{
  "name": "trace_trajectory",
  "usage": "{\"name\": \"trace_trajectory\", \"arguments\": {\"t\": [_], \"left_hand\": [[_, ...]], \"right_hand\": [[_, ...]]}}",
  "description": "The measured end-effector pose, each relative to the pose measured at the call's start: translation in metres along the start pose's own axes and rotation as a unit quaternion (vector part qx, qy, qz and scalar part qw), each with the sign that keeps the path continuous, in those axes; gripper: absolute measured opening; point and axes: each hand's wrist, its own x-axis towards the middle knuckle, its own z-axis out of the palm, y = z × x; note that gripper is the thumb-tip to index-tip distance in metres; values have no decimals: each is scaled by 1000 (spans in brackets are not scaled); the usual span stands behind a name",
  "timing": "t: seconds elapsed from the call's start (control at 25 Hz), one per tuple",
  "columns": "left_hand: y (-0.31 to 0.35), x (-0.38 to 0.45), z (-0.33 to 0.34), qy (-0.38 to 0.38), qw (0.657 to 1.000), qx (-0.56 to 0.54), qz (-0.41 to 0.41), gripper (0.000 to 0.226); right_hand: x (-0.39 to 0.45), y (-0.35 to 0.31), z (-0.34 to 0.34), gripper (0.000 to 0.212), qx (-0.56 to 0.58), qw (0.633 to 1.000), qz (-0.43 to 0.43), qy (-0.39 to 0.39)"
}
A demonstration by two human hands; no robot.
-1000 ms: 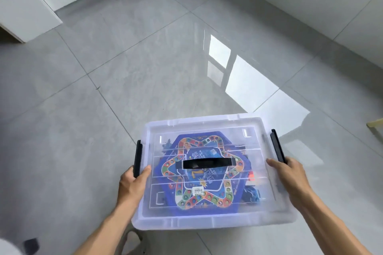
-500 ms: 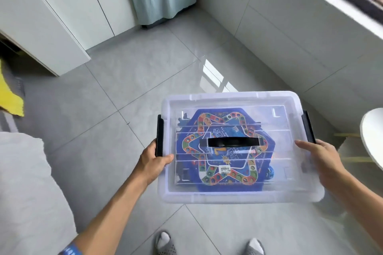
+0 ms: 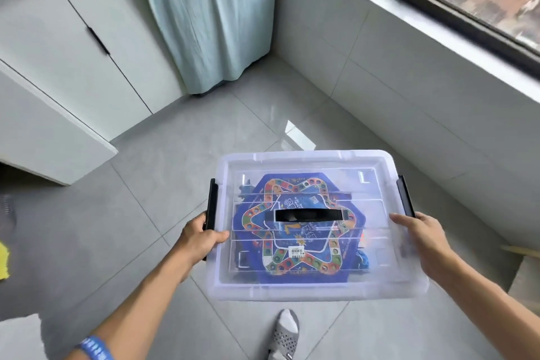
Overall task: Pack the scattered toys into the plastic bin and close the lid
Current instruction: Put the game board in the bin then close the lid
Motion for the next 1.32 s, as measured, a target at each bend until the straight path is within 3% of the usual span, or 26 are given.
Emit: {"name": "trace_trajectory", "arguments": {"t": [0.24,0.44,0.6,0.76,0.96,1.04,1.12,1.32], "left_hand": [[109,180,-53,-3,1000,8,-7,20],[201,338,-75,-24,998,62,10,25],[272,442,-76,-23,994,103,0,27],[343,536,-52,-19,992,120,18,32],[415,650,-18,-31,986,155,48,36],[442,705,-2,-13,983,178,51,45],[467,764,13,-5,978,198,65,58],[497,887,45,0,964,238,119,62]], "right_hand": [[121,-103,113,17,14,1000,13,12],[225,-158,200,18,70,996,23,52],[304,-197,245,28,75,996,40,37],[396,-240,270,23,90,993,48,55],[499,-286,302,41,84,990,62,91],[546,-290,325,24,89,989,70,96],[596,-288,353,48,85,986,72,128],[699,-278,425,49,160,974,86,133]]}}
